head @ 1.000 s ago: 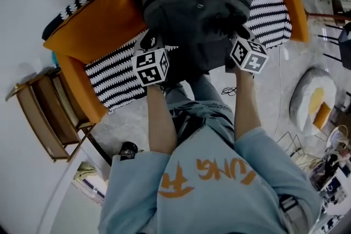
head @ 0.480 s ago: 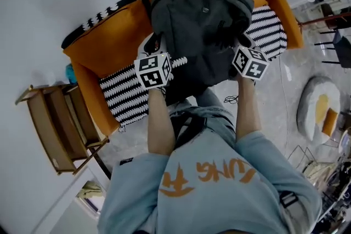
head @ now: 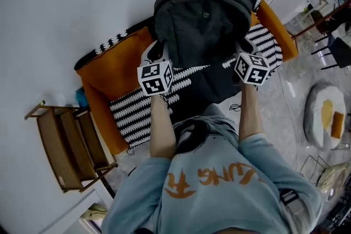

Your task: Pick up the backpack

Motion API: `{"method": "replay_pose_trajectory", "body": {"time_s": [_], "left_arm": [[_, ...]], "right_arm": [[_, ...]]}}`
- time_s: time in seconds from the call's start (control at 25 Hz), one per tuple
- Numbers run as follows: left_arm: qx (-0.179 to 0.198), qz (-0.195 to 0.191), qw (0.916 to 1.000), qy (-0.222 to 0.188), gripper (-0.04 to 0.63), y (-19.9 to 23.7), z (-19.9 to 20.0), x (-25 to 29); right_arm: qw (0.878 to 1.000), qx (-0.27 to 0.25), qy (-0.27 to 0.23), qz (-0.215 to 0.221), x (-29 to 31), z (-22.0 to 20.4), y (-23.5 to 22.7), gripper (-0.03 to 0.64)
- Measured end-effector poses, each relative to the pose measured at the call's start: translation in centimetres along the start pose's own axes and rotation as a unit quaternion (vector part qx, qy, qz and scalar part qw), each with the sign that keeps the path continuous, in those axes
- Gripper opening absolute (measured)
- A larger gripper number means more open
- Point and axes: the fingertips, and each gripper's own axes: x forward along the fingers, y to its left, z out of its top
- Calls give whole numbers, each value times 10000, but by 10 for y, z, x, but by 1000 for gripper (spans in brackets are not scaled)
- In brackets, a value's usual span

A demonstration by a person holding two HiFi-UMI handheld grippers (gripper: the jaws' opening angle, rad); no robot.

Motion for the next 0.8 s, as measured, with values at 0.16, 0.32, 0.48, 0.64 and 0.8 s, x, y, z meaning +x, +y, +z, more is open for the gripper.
{"method": "replay_pose_trajectory", "body": {"time_s": [0.16,0.32,0.48,0.64,0.8], "left_arm": [[155,-132,9994,-271,81,-14,32,-6],[258,-228,9980,-522,80,-18,58,-9],[310,-274,9966,-717,77,-22,75,-10],[306,-335,9950,-889,75,-26,87,-11],[268,-342,9948,-921,72,-27,90,-9]], "right_arm": [[9992,-120,-367,-43,-17,30,-3,35],[9975,-250,-658,-48,-25,56,-1,34],[9956,-347,-873,-73,-30,74,0,34],[9933,-398,-1083,-100,-36,90,-1,34],[9922,-447,-1156,-99,-38,96,-1,34]]}}
